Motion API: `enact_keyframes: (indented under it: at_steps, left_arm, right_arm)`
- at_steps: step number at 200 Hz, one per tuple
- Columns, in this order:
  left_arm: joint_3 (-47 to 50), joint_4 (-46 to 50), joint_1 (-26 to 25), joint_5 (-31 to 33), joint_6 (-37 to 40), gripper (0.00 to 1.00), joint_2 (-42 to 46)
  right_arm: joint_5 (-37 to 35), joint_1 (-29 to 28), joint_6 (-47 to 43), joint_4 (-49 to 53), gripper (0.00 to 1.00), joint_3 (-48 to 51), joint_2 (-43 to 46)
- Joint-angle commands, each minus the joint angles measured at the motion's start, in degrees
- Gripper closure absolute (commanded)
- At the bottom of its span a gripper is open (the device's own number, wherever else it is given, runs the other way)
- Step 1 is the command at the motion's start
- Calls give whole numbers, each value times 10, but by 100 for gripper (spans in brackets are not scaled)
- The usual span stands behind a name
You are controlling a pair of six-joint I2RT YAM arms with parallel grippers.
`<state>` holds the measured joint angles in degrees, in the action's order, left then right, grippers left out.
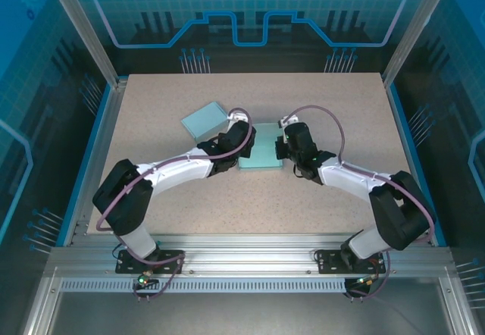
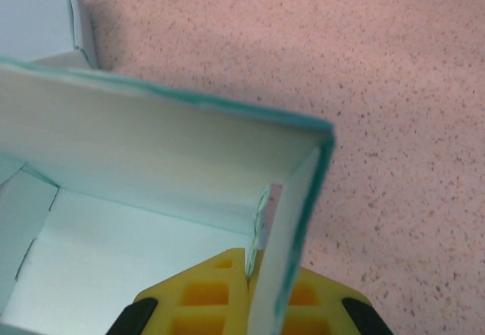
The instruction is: Fold the paper box
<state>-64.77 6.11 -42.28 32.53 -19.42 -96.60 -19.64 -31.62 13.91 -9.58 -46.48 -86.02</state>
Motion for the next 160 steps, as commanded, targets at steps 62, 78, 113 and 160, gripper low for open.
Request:
enact_keyframes:
  at_steps: [62, 78, 113, 160]
  left_arm:
    - [42, -217, -19, -54, -108, 94, -35]
    - [55, -233, -19, -62, -120, 94, -39]
    - [79, -248, -20, -67, -146, 94, -46]
    - [110, -262, -20, -71, -155, 94, -44]
  right_arm:
    - [87, -47, 23, -122, 100, -22, -60]
    - [86, -50, 23, -125, 100, -19, -63]
    - [79, -57, 27, -130, 100, -8, -69]
    - [73, -67, 29, -127, 100, 7, -66]
